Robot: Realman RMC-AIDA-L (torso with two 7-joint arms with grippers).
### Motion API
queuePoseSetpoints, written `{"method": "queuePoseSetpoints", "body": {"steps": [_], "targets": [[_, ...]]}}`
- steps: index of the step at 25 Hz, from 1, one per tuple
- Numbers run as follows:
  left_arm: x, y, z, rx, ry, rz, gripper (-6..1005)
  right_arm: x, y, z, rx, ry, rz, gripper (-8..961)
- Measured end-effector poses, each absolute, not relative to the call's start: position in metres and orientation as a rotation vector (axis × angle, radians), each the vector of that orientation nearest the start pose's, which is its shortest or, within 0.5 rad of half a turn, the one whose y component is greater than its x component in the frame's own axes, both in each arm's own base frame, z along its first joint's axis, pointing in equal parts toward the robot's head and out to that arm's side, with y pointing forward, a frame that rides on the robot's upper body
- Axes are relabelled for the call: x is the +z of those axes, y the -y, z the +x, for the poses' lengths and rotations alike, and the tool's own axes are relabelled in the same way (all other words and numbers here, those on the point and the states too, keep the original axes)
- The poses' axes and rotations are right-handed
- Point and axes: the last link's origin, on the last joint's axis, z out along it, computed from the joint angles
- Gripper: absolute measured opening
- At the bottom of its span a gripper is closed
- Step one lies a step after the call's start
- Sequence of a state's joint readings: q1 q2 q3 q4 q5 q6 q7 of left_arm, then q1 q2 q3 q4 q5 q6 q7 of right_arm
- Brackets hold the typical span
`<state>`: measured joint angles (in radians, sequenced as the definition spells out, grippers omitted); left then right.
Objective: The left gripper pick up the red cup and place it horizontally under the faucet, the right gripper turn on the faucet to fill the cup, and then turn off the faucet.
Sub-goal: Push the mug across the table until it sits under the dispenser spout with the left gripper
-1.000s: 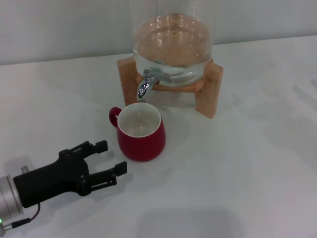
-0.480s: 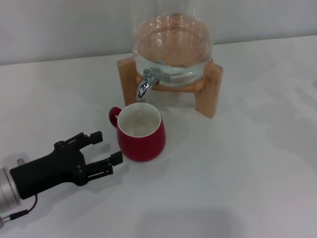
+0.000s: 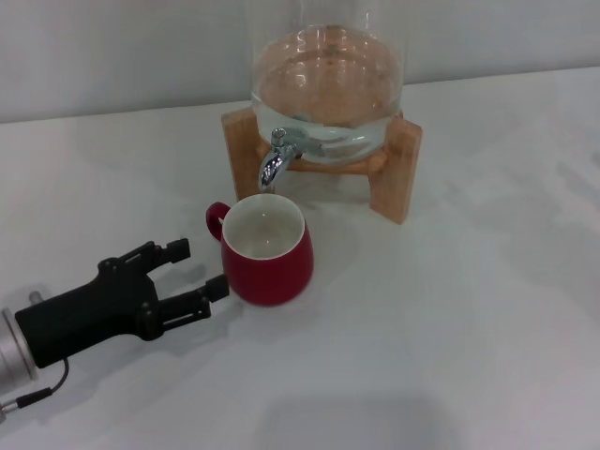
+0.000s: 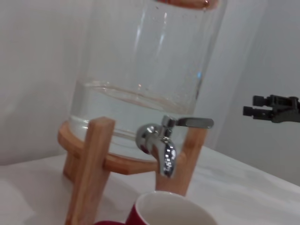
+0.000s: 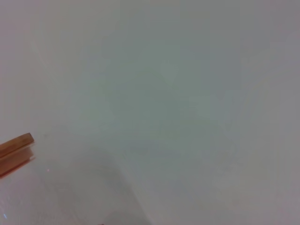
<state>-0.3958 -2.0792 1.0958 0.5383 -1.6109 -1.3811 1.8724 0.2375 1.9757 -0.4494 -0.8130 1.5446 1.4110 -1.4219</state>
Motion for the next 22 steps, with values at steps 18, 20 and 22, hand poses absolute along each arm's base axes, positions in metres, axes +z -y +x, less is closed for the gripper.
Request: {"method": "queuePoseSetpoints", "body": {"steps": [18,20,22], "targets": [[-0.0453,-0.3112,-0.2685,-0.826,0.721,-2.608,883,0.157,-0.2937,0.3614,0.988,-1.026,-1.81,766],[-0.0454,-0.3127,-0.2696,-0.816,0.726,-2.599,883,0.157,-0.2938,0.3613,0.988,-1.026,-1.81,766],[-0.0457,-0.3144,-0.2701,-0.807,0.729,-2.592,883,0.157,-0.2938,0.3613,0.988,-1.026,-1.81,766]]}}
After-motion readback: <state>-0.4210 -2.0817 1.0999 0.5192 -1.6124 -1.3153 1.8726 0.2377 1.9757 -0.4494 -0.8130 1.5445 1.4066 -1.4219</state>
